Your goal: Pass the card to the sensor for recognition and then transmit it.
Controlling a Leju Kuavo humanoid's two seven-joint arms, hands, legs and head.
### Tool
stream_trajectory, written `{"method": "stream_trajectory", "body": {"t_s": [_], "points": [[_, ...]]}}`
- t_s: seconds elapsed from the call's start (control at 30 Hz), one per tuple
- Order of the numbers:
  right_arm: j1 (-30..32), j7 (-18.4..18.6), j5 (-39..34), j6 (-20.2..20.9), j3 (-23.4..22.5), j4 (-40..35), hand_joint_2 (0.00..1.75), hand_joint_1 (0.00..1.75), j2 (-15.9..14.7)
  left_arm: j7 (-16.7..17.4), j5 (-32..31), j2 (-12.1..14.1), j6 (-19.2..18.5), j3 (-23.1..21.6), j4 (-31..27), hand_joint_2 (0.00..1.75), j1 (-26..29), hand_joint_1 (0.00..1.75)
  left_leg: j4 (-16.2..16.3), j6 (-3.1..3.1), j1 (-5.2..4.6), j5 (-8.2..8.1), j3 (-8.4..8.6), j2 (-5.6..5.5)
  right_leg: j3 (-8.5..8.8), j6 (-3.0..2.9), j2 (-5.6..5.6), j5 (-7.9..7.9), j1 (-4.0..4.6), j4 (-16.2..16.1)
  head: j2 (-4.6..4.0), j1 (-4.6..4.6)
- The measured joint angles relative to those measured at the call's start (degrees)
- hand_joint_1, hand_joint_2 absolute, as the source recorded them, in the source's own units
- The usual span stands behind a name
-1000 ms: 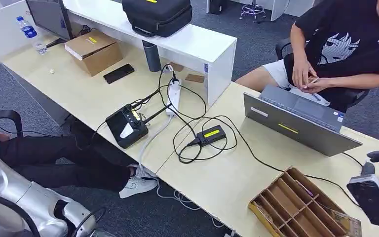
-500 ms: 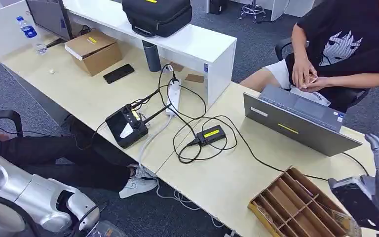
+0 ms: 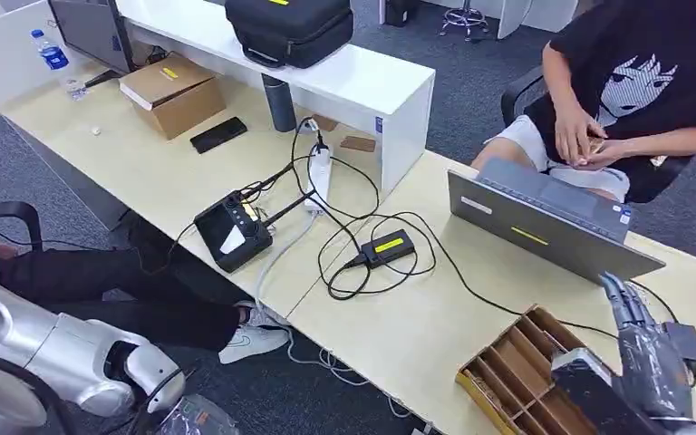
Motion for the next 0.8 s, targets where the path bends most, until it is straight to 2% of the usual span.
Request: {"method": "stream_trajectory", "body": {"t_s": [0.37, 0.73, 0.8], "points": [[-0.22, 2.97, 6.14, -2.45, 3.96, 7.21, 1.75, 0.0, 2.43, -0.39, 0.66, -0.09, -1.4, 4.44, 0.0, 1.75, 2.61, 0.0, 0.0, 0.0, 0.0, 0.0, 0.0, 0.01, 0.0, 0.0, 0.01, 0.0, 0.0, 0.0, 0.0, 0.0], [-1.38, 3.43, 7.36, -4.74, 5.11, 14.79, 1.75, 0.0, 4.9, -0.35, 3.34, -0.63, -1.81, 6.53, 0.0, 1.75, 4.41, 0.0, 0.0, 0.0, 0.0, 0.0, 0.0, 0.0, 0.0, 0.0, 0.0, 0.0, 0.0, 0.01, 0.0, 0.0], [-1.56, 3.43, 7.52, -4.94, 5.11, 15.58, 1.75, 0.09, 5.11, -0.35, 3.54, -0.79, -1.81, 6.71, 0.0, 1.75, 4.65, 0.0, 0.0, 0.0, 0.0, 0.0, 0.0, 0.0, 0.0, 0.0, 0.0, 0.0, 0.0, 0.0, 0.0, 0.0]]}}
